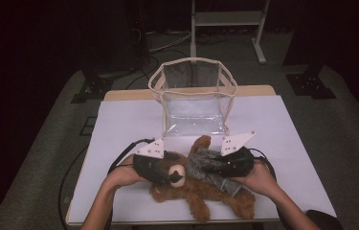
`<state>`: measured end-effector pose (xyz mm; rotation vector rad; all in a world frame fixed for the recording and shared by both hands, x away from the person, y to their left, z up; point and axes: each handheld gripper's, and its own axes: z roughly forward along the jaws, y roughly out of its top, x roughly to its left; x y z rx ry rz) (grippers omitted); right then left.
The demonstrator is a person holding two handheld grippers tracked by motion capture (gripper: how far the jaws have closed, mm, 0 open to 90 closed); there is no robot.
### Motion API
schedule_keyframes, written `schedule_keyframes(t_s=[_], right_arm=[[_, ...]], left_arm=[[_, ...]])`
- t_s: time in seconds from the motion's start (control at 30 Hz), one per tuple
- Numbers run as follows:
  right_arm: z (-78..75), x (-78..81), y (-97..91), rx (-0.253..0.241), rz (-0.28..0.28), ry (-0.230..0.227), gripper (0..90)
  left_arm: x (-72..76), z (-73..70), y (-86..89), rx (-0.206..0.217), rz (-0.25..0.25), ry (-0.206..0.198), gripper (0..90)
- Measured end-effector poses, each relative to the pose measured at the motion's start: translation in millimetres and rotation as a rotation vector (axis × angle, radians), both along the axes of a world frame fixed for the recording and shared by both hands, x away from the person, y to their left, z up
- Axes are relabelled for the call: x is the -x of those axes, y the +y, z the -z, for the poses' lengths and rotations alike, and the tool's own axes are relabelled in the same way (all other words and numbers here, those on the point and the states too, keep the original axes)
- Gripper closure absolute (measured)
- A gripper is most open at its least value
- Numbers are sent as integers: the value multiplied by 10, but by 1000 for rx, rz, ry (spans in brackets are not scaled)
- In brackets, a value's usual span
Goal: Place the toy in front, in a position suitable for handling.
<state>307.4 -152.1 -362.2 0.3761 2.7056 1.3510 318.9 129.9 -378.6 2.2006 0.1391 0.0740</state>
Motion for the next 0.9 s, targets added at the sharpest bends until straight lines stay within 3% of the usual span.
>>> schedule_keyframes(t_s=[0.13,0.2,0.37,0.4,0.47,0.57,0.77,0.9], right_arm=[[1,-66,184,39,-28,-3,749],[14,-96,197,37,-31,6,750],[3,-101,-76,-8,4,26,749],[-4,-97,-233,-23,41,25,748],[-6,-96,-314,-27,62,27,748],[28,-74,-595,-20,124,31,748],[61,-64,-796,-13,174,30,748],[67,-99,-770,-25,178,30,747]], left_arm=[[32,-2,-16,-21,13,-20,343],[30,4,-8,-16,3,-10,347],[24,19,2,-4,7,0,348],[25,21,3,-5,8,-2,349],[27,21,2,-6,7,-1,349],[44,17,-4,-14,5,-2,348],[64,7,-34,-32,15,-25,348],[61,13,-30,-29,16,-24,347]])
